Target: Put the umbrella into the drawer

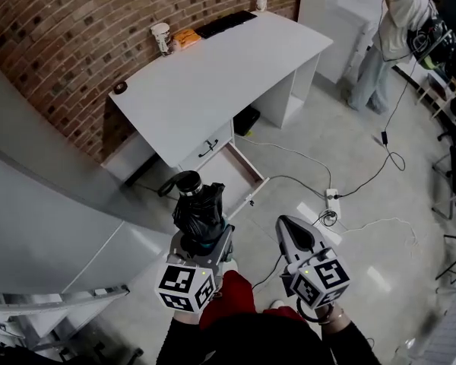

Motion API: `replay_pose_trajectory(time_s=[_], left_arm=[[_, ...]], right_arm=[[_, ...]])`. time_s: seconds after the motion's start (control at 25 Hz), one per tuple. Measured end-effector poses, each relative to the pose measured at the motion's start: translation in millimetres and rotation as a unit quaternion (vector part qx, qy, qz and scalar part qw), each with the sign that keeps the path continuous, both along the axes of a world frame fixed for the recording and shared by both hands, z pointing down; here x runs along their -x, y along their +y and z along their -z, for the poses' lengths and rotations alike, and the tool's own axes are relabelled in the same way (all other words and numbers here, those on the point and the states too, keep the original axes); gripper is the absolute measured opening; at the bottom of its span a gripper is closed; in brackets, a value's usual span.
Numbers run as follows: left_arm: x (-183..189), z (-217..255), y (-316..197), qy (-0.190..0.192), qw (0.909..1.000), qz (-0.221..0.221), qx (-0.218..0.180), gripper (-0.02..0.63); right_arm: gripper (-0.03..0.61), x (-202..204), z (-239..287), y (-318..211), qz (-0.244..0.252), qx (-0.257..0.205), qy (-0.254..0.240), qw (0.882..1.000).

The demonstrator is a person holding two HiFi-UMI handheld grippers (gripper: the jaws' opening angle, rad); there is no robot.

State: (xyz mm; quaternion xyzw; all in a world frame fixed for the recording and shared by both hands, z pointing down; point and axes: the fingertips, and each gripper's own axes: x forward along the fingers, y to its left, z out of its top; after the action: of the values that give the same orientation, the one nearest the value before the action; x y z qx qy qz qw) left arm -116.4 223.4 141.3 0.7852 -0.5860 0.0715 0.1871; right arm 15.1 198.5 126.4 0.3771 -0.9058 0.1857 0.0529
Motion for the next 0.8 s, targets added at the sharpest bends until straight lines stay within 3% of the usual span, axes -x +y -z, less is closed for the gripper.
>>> replay_pose_trajectory(time_s=[0.4,0.8], left_arm=[[44.9,-12.4,-42.4,0.010,0.9980,-0.058,0.022,0.253],[54.3,-45.2,-63.3,0.002,0.9954,-0.080,0.052,0.253]], right_arm=[[0.002,51.5,-14.1,-48.3,-0.059,0.012,0.020,0.998],[0.002,48.3,-42.9,-68.9,-0.097,0.045,0.028,0.994]])
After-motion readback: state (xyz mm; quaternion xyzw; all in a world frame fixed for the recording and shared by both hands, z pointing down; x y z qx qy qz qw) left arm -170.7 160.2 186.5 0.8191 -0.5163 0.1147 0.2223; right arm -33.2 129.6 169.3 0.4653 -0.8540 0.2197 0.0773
